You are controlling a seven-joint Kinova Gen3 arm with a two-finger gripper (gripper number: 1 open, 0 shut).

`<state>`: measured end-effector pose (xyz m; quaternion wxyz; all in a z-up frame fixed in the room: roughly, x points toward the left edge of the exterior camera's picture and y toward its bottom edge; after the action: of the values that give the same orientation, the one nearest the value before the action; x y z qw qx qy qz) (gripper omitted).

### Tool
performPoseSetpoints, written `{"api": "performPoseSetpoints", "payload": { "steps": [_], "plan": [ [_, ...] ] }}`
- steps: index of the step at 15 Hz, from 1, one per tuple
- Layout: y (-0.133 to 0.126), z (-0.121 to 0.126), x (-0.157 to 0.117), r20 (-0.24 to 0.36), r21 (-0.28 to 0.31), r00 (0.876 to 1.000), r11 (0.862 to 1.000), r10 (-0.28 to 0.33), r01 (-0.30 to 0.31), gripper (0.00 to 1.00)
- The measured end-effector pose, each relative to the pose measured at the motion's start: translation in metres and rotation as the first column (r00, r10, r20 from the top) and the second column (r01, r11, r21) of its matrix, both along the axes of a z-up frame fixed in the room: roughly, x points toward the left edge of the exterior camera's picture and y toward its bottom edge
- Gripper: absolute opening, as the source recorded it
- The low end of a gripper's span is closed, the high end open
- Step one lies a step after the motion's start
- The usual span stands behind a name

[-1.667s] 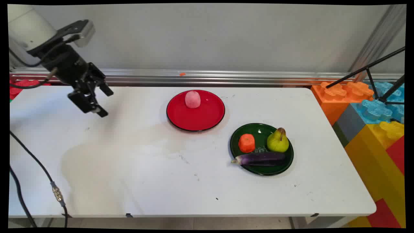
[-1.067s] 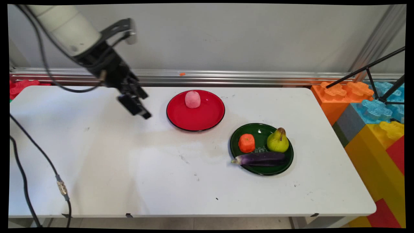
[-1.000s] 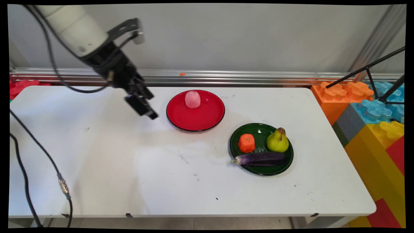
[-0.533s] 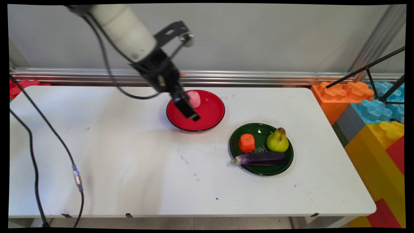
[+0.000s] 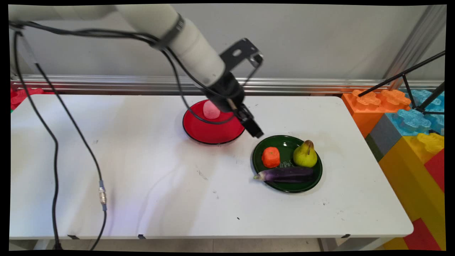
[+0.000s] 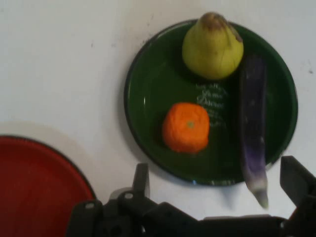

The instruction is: Pick up the mandarin from the green plate

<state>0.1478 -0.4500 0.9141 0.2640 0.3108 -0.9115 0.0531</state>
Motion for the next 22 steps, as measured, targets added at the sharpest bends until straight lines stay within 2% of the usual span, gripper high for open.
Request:
{"api": "performPoseSetpoints", "payload": {
  "steps": [7,13,22],
  "plan": [
    [-0.024,-0.063,-0.035,-0.02,-0.027,0.998,0.998,-0.057,0.056,1.0],
    [-0.033,-0.113,-0.042,-0.038,-0.036,0.995,0.995,-0.096,0.094,1.0],
    [-0.038,-0.154,-0.042,-0.055,-0.054,0.989,0.99,-0.134,0.131,1.0]
  ]
}}
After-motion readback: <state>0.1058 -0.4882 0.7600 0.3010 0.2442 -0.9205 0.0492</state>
